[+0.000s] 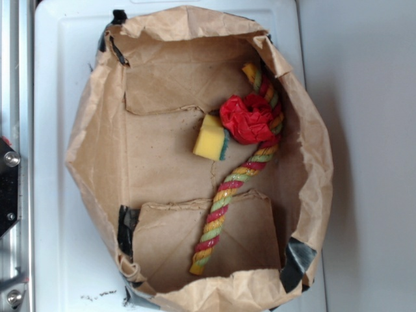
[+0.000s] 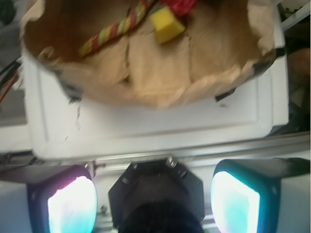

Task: Grab the green sponge.

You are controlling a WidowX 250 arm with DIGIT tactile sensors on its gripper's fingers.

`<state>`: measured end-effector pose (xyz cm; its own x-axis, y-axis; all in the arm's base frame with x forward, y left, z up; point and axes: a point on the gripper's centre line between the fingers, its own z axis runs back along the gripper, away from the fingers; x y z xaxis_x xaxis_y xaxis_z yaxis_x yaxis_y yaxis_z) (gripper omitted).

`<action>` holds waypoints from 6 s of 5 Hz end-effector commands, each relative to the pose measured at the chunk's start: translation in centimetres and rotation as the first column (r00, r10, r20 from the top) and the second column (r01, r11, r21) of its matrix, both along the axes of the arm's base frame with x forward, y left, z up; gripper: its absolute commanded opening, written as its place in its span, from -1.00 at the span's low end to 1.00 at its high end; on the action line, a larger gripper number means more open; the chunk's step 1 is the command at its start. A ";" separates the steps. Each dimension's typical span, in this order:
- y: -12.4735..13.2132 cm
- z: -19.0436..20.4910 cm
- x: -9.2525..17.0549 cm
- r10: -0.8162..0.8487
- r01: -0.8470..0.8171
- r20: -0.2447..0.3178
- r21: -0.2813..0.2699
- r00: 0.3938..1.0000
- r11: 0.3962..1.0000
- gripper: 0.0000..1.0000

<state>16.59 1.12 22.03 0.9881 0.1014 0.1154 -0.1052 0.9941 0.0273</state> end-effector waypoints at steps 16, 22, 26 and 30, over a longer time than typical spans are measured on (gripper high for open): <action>1.5 -15.3 15.9 -0.226 0.229 -0.083 0.031 0.971 0.973 -1.00; 6.0 -9.1 13.9 -0.099 0.100 0.023 -0.027 0.995 0.995 -1.00; 4.0 -0.6 10.0 -0.133 0.155 0.206 -0.093 0.969 0.984 -1.00; 2.0 1.9 8.1 -0.124 0.140 0.226 -0.055 0.966 0.989 -1.00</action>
